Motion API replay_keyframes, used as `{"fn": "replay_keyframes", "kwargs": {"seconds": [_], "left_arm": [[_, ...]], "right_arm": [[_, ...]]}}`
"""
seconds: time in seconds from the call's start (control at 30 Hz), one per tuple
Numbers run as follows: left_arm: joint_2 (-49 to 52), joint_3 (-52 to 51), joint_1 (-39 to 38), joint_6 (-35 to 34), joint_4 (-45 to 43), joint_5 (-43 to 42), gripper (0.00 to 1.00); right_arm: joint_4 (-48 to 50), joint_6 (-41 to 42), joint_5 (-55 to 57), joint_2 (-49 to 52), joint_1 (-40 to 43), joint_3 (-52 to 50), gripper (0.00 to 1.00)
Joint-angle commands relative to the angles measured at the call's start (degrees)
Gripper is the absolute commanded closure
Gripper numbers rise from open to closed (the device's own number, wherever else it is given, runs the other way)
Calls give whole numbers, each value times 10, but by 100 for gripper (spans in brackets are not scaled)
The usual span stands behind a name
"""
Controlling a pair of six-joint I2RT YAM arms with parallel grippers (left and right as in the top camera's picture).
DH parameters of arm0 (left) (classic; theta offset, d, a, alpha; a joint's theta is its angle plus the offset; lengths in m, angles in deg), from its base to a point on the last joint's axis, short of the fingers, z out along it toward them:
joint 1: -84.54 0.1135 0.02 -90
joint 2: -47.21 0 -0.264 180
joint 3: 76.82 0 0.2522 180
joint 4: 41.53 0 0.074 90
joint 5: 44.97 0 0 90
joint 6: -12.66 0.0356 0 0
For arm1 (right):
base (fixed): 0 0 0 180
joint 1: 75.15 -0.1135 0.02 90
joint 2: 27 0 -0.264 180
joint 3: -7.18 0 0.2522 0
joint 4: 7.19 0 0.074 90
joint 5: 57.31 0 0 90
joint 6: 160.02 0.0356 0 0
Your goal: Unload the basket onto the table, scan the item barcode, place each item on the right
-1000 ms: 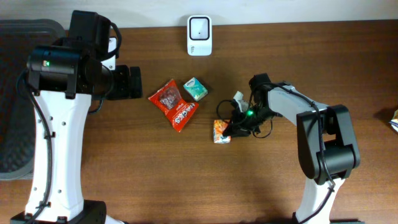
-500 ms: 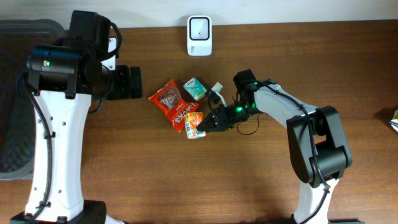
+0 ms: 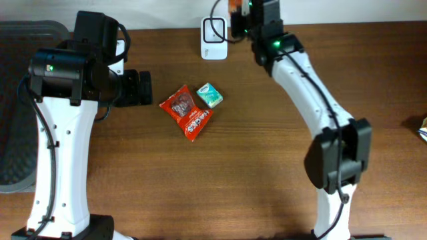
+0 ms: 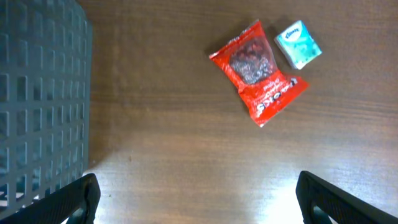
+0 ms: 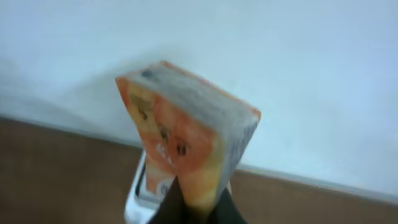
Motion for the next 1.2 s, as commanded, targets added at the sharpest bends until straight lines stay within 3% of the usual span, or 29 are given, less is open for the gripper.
{"fn": "replay_keyframes", "kwargs": {"seconds": [0.0,0.17,0.43,0.47,0.57,0.63,0.73,0.83,0.97,1.1,1.13,1.17], "left_arm": [[1,2,3,-5,-1,6,1],[1,2,3,-5,-1,6,1],[1,2,3,-5,-1,6,1],[1,2,3,-5,-1,6,1],[1,2,3,-5,-1,6,1],[1,2,3,-5,-1,6,1],[1,2,3,-5,-1,6,1],[1,2,3,-5,-1,6,1],[1,2,3,-5,-1,6,1],[1,2,3,-5,-1,6,1],[1,2,3,-5,-1,6,1],[1,2,3,-5,-1,6,1]], "right_arm": [[107,-223,42,43,-43,3,96],[174,-491,82,143,-50,3,96],[177,-491,82,177,-35,3,96],[178,-454,103,177,-31,3,96],[196,-232,223,126,-10,3,96],[107,-116,232,63,25,3,96],[-143,63,249,-8,130,3,96],[-332,156,241,-10,286,1,96],[-395,181,55,-8,492,0,96],[-411,181,17,31,578,-7,96],[-407,181,19,44,583,-7,92],[-402,181,23,57,587,-7,52]]}}
